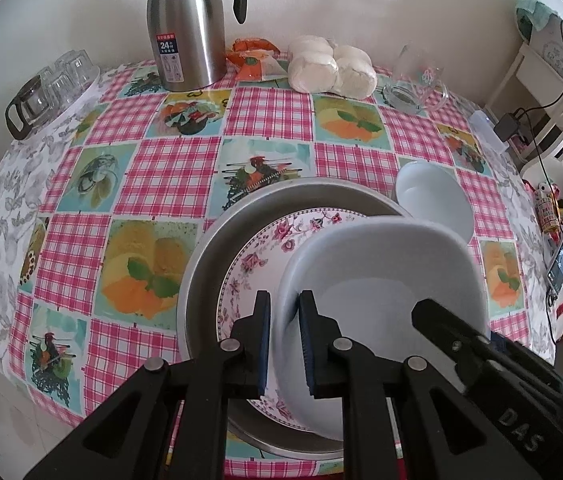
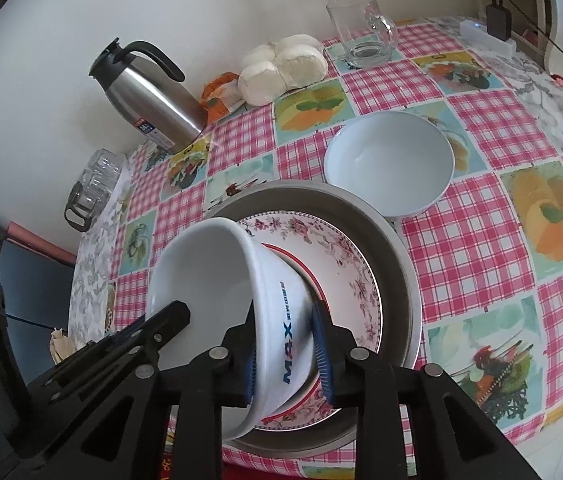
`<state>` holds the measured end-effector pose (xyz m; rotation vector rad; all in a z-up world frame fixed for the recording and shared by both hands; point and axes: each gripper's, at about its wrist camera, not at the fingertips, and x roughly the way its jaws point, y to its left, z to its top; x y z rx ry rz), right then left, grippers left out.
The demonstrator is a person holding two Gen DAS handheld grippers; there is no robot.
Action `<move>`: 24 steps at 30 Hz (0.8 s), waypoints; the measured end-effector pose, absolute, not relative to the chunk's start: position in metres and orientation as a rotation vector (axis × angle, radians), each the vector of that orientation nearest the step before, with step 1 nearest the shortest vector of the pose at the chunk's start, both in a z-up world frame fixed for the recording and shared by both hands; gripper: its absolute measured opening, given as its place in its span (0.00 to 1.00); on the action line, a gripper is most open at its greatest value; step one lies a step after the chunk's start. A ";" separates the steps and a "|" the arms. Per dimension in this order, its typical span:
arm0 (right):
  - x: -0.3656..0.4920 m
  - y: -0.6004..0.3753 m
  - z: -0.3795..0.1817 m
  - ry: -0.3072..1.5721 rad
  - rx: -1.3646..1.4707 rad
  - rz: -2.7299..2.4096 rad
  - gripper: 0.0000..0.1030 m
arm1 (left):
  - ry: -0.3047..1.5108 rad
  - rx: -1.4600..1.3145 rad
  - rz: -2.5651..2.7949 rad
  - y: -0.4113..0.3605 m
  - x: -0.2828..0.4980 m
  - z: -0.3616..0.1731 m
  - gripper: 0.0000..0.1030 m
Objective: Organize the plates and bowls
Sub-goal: 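Lower the white square bowl into the basin onto the red-rimmed bowl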
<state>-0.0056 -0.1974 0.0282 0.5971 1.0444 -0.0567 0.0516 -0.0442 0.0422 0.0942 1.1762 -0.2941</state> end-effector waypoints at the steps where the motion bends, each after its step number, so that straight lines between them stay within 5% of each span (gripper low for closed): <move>1: -0.007 -0.198 0.032 1.028 0.593 -0.057 0.41 | 1.170 0.091 -0.299 -0.044 0.051 0.043 0.16; 2: -0.008 -0.198 0.036 1.011 0.588 -0.058 0.52 | 1.170 0.090 -0.297 -0.044 0.052 0.044 0.16; 4: -0.012 -0.201 0.044 0.986 0.568 -0.080 0.56 | 1.170 0.093 -0.295 -0.044 0.051 0.044 0.16; 12: -0.010 -0.214 0.026 1.075 0.591 -0.148 0.58 | 1.180 0.071 -0.293 -0.043 0.051 0.044 0.16; 17: -0.006 -0.213 0.008 1.145 0.627 -0.117 0.58 | 1.201 0.063 -0.233 -0.036 0.055 0.041 0.42; 22: -0.002 -0.202 -0.002 1.180 0.637 -0.065 0.58 | 1.255 0.011 -0.237 -0.029 0.059 0.033 0.43; 24: -0.003 -0.197 -0.001 1.175 0.628 -0.045 0.51 | 1.273 0.000 -0.240 -0.029 0.060 0.030 0.43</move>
